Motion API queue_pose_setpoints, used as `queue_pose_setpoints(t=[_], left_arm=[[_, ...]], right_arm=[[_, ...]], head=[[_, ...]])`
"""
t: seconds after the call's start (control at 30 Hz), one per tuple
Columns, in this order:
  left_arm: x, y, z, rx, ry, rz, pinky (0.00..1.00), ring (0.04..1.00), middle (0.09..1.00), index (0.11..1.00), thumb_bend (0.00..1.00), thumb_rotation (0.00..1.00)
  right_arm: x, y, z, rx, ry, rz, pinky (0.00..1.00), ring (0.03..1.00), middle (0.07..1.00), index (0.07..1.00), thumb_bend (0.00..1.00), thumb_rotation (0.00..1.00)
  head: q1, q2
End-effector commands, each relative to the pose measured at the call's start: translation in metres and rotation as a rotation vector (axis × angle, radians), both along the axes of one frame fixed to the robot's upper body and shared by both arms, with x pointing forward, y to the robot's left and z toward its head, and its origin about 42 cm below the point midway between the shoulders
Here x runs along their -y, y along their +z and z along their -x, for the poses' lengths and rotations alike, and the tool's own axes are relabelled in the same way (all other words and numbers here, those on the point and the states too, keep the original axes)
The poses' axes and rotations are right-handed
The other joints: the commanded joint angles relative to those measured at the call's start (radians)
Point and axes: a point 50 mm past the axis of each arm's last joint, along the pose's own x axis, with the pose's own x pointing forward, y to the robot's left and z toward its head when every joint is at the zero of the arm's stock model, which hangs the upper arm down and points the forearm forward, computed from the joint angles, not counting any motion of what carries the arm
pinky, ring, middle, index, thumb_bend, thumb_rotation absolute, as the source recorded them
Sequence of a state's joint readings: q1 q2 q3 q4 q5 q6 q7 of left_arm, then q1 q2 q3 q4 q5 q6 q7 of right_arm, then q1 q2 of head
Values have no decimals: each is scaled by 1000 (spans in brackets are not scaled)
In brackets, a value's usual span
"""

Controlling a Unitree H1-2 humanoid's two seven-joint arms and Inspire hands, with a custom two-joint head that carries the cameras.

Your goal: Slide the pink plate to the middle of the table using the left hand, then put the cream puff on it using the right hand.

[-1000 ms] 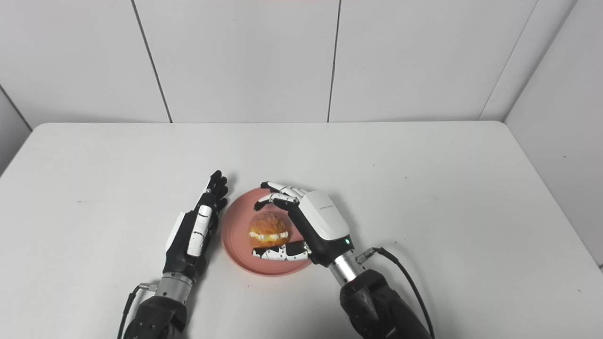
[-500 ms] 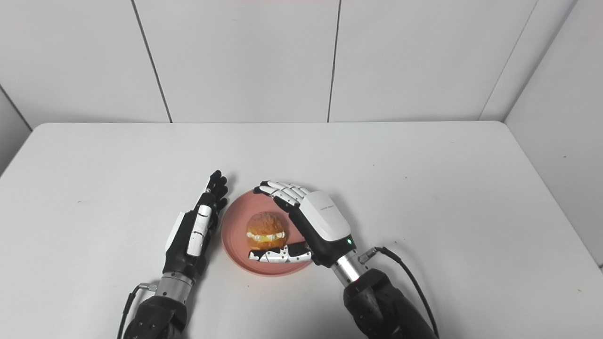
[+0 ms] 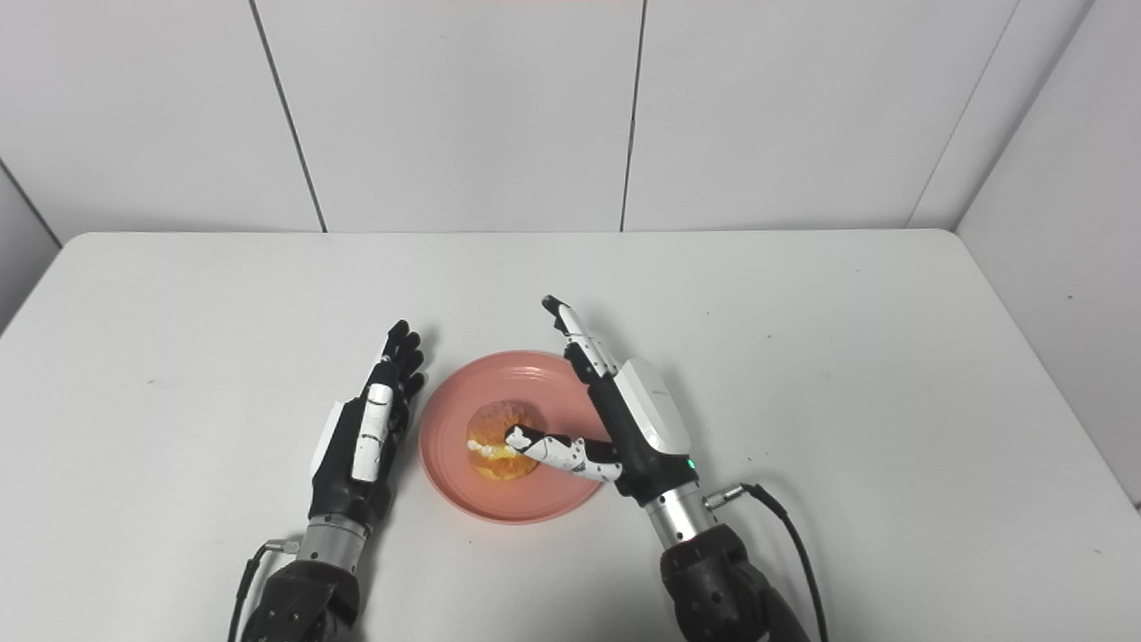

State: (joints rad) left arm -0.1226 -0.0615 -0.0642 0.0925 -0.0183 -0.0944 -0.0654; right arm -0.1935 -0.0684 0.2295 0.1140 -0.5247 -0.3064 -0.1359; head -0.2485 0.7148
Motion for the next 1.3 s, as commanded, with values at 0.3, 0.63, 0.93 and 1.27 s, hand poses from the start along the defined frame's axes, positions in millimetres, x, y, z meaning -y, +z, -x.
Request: queue_pose_setpoints(t=[0.3,0.63,0.93,1.27], left_arm=[[1,-27,13,-94,18,32,1000,1000,1000,1000,630,1000],[3,-26,15,-85,23,28,1000,1000,1000,1000,644,1000],[2,-25,16,-96,19,20,1000,1000,1000,1000,655,1000],[0,-23,17,-88,18,41,1000,1000,1000,1000,634,1000]], right_arm=[[10,11,3,-50,-40,-311,1000,1000,1000,1000,606,986],[14,5,8,-68,-37,-422,1000,1000,1000,1000,629,1000],[14,-1,12,-143,-49,-504,1000,1000,1000,1000,667,1000],[17,3,19,-283,31,-603,1000,1000,1000,1000,633,1000]], head=[[7,7],[8,8],[10,13],[9,15]])
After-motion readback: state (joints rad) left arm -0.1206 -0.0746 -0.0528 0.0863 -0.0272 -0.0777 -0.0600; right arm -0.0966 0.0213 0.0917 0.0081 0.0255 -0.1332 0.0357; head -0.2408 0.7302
